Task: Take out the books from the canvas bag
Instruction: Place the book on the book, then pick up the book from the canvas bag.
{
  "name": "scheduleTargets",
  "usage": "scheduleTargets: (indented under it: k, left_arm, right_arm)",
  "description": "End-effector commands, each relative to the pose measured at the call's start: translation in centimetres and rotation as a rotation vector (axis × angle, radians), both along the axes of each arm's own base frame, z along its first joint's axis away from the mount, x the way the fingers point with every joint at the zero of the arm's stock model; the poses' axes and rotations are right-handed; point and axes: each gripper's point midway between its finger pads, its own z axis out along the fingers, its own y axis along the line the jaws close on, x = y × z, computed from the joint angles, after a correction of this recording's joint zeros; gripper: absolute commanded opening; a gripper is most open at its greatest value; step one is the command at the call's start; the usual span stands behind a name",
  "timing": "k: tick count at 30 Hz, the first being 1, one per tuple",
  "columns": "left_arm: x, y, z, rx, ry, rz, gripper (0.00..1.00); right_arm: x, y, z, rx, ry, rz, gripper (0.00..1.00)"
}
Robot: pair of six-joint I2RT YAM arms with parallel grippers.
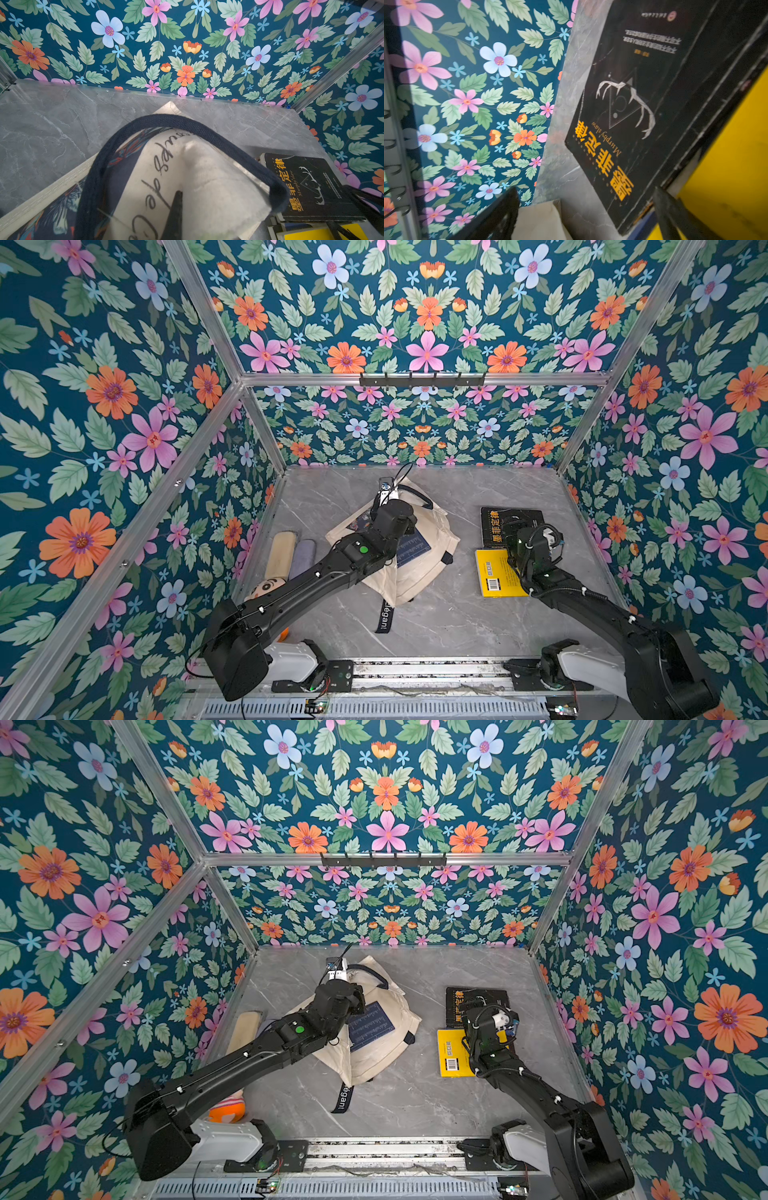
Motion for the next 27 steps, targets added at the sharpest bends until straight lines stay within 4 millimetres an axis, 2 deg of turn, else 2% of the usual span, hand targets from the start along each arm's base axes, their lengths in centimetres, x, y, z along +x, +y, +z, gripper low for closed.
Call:
scheduleTargets:
  k: [1, 5, 8, 11, 14, 21, 27]
  left_arm:
    - [-0.1, -0.5, 0.8, -0.022, -0.009, -0.028, 0.00]
    - [-0.1, -0.5, 0.8, -0.023, -0.009, -0.029, 0.00]
    - [0.0, -0.6, 0.7, -0.019, -0.006, -0.029, 0.00]
    - [0.0, -0.6, 0.6, -0.021, -0.006, -0.028, 0.00]
    - [0.0, -0.6, 0.8, -0.027, -0.010, -0.030, 0.00]
    - [-0.2, -0.6, 1.0, -0.037, -0.015, -0.036, 0.00]
    - [-0.2, -0.6, 1.1, -0.044, -0.018, -0.038, 0.00]
  right_arm:
    - [-0.3, 1.2, 1.3, -0.058, -0.021, 0.091, 0.99]
    - [-0.9, 4.0, 2.4, -0.035, -0.066, 0.196, 0.99]
    - [-1.9, 6.5, 3.5, -0.055, -0.112, 0.254, 0.99]
    - [-3.0, 9.1, 3.8, -0.055, -0.118, 0.338, 0.99]
    - [-4.3, 11.9, 3.3, -0.054, -0.106, 0.426, 0.99]
    - [-8.3, 17.2, 3.2, -0.201, -0.119, 0.530, 0.99]
    - [-10.5, 20.6, 1.0, -0.197, -0.086, 0.601, 0.96]
